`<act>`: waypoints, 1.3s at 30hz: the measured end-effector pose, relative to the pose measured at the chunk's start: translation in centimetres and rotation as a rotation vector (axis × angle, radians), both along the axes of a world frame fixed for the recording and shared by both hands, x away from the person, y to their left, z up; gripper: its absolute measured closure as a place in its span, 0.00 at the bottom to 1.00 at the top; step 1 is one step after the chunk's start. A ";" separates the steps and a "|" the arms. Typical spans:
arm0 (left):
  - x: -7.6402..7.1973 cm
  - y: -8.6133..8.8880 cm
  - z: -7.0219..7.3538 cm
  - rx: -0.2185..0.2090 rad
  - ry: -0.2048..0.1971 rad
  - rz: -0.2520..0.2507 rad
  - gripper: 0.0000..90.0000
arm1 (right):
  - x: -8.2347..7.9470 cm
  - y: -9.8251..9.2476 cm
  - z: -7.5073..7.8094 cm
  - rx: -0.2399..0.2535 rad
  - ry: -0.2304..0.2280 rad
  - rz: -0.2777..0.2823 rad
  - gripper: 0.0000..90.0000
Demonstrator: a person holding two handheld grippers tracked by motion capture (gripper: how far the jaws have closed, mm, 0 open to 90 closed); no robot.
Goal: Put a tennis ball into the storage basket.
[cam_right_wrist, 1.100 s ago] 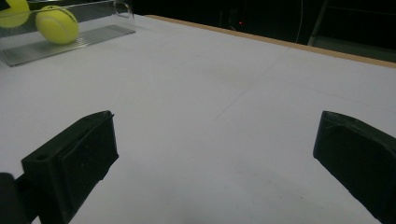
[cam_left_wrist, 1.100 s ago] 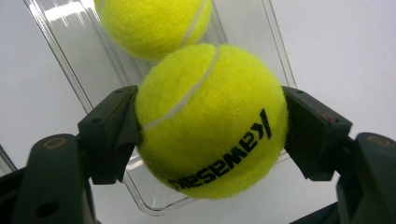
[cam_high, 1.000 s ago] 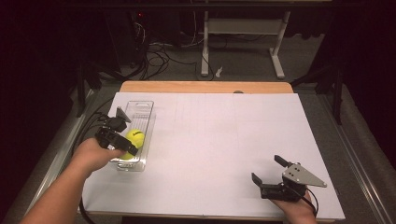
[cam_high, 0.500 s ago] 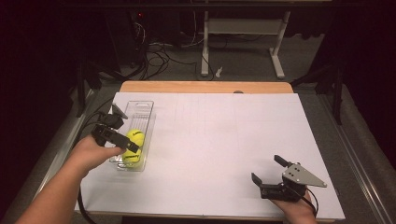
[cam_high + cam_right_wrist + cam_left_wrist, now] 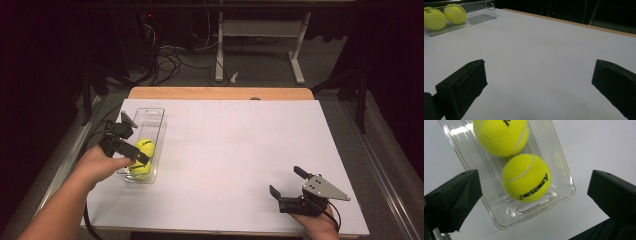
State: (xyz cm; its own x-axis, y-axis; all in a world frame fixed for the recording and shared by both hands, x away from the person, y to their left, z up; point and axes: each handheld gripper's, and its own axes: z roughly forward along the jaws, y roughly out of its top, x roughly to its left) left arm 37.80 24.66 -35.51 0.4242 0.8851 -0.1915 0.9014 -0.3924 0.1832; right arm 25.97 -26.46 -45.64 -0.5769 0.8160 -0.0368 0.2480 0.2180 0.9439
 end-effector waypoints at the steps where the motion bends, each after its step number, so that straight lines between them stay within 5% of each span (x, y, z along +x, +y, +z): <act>1: -0.1 -0.1 0.0 -0.003 0.002 -0.004 0.01 | 0.0 0.0 0.0 0.000 0.000 0.000 0.00; 23: -0.6 -3.5 0.0 0.023 0.000 -0.084 0.01 | 0.0 0.1 0.0 0.000 0.003 -0.001 0.00; 39: -1.4 -8.1 0.1 0.007 -0.010 -0.183 0.01 | 0.0 0.1 0.0 -0.002 0.000 0.000 0.00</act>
